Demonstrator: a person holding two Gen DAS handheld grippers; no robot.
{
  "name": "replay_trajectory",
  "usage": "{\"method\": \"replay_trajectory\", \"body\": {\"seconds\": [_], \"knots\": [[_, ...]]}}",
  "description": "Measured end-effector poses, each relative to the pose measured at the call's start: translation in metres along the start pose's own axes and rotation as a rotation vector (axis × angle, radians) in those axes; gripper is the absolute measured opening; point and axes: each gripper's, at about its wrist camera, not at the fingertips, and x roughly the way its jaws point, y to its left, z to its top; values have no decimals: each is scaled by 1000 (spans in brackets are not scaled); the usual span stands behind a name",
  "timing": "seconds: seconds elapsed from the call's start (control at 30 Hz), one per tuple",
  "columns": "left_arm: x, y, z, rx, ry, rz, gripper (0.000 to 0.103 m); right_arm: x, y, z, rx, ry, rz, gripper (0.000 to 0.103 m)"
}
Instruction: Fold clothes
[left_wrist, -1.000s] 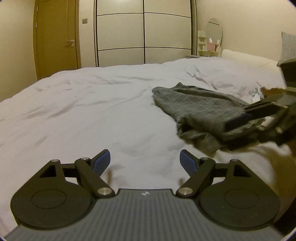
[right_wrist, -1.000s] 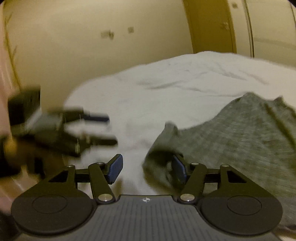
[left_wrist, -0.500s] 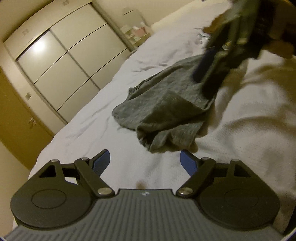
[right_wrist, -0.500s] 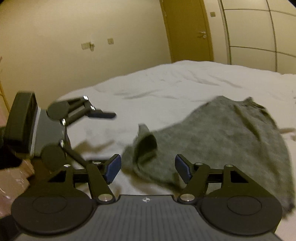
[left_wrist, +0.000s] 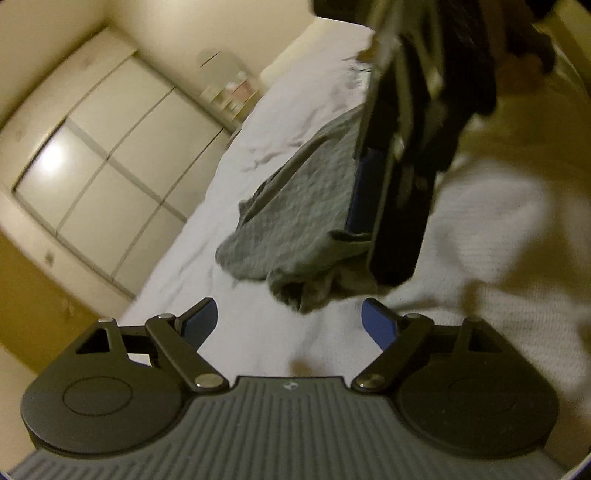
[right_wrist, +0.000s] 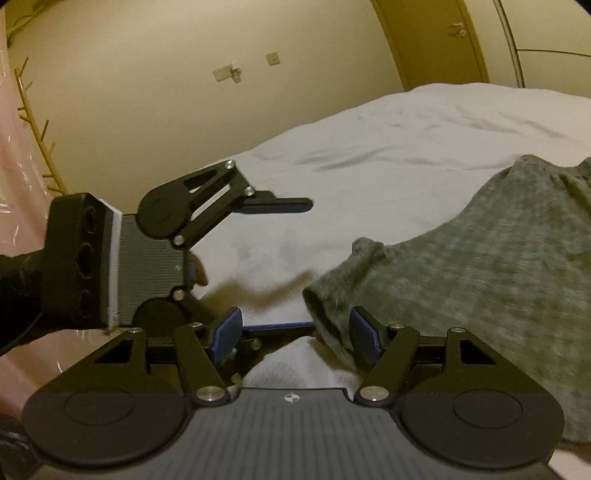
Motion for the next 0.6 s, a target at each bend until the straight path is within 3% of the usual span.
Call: {"method": "replay_trajectory", "body": {"seconds": [0.17, 0.3, 0.43, 0.6], "knots": [[9, -13, 6, 208, -49, -16, 83, -29, 5, -8, 7, -38, -38, 67], [20, -24, 7, 373, -88, -16, 83, -58, 6, -20, 3, -82, -145, 68], [26, -27, 7, 461, -92, -10, 82, -87, 5, -33, -13, -107, -285, 68], [30, -24, -3, 564, -35, -69, 74, -108, -1, -40, -2, -115, -348, 69]]}}
